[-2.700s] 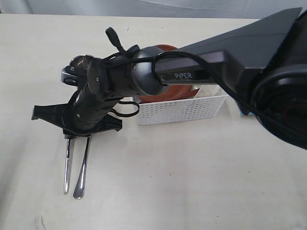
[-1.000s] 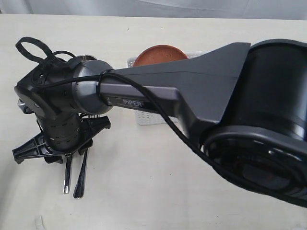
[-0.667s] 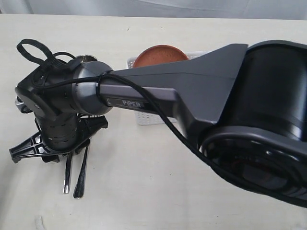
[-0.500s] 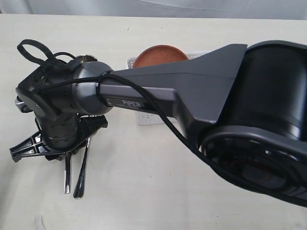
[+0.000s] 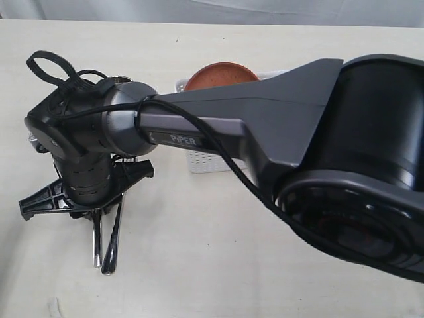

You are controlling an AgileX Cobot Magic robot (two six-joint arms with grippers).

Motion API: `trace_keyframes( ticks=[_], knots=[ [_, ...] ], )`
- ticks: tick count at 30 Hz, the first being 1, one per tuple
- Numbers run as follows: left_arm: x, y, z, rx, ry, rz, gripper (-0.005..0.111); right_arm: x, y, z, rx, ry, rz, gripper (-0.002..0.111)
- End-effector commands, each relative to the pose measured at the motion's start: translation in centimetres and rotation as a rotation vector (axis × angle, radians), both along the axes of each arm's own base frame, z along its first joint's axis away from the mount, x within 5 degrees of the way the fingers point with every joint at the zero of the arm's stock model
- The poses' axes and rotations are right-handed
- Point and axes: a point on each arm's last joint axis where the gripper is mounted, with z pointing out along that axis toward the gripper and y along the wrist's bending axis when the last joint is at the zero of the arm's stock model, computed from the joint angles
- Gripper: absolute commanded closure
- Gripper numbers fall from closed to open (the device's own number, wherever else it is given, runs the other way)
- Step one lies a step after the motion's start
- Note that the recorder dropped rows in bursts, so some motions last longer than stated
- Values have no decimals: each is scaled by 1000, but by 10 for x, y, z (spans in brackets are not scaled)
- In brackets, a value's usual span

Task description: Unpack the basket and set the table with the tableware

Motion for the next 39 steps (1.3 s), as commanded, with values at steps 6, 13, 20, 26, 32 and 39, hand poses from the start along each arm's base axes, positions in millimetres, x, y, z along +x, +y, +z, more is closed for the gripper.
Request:
trace_keyframes(
  ticks=[6, 13, 20, 26, 32, 39],
  knots=[
    [0, 0, 0, -8, -7, -5, 107, 12, 12, 47, 68, -47, 14, 86],
    [0, 0, 0, -8, -7, -5, 107, 21, 20, 76, 133, -113, 100, 91],
    [0, 0, 0, -8, -7, -5, 107, 28, 30, 44, 134, -147, 120, 109],
    [0, 0, 0, -8, -7, -5, 107, 46, 32, 21, 135, -223, 134, 109],
    [0, 0, 0, -8, -7, -5, 107, 74, 15, 9, 84, -217, 76, 109],
    [0, 0, 0, -8, -7, -5, 107, 85, 4, 5, 40, -199, 72, 109]
  ],
)
